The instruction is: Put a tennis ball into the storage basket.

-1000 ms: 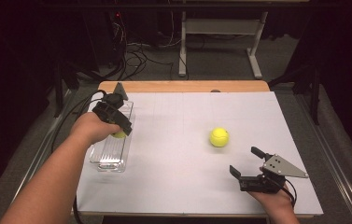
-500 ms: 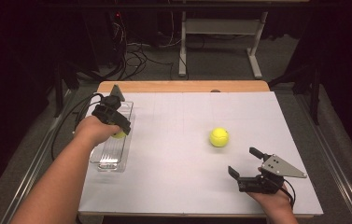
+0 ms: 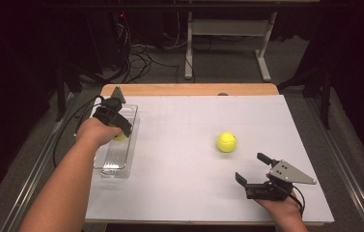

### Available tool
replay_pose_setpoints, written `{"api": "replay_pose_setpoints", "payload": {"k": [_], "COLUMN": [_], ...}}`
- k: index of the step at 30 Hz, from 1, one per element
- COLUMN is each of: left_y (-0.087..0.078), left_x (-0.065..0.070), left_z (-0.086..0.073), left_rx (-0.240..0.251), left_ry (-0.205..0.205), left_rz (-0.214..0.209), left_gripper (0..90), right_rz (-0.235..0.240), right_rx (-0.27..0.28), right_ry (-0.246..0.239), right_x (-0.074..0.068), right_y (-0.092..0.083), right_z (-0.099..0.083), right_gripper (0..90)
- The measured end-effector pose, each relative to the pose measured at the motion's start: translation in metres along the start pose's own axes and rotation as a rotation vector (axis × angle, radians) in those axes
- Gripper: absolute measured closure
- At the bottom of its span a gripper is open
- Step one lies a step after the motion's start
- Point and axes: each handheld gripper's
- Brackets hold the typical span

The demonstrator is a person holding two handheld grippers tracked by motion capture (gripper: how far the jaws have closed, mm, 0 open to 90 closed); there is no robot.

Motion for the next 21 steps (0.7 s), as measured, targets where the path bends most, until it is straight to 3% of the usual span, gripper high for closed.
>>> {"api": "replay_pose_setpoints", "payload": {"k": [8,21], "left_y": [-0.009,0.011], "left_x": [-0.002,-0.008], "left_z": [0.008,0.010], "left_rx": [0.015,-0.012], "left_ry": [-0.012,-0.028], "left_rz": [0.005,0.015], "left_gripper": [25.8,25.7], "right_rz": [0.002,-0.001], "right_rx": [-0.001,-0.003], "right_ry": [-0.003,0.001], "right_x": [-0.001,0.000], "right_y": [0.001,-0.001], "right_z": [0.000,-0.001], "right_gripper": [0.2,0.3]}}
Point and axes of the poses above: each handheld gripper's, and its own axes: y roughly forward along the jaws, z roughly out of its top, x roughly to its right, and after that the axes turned 9 degrees about -y, right-handed
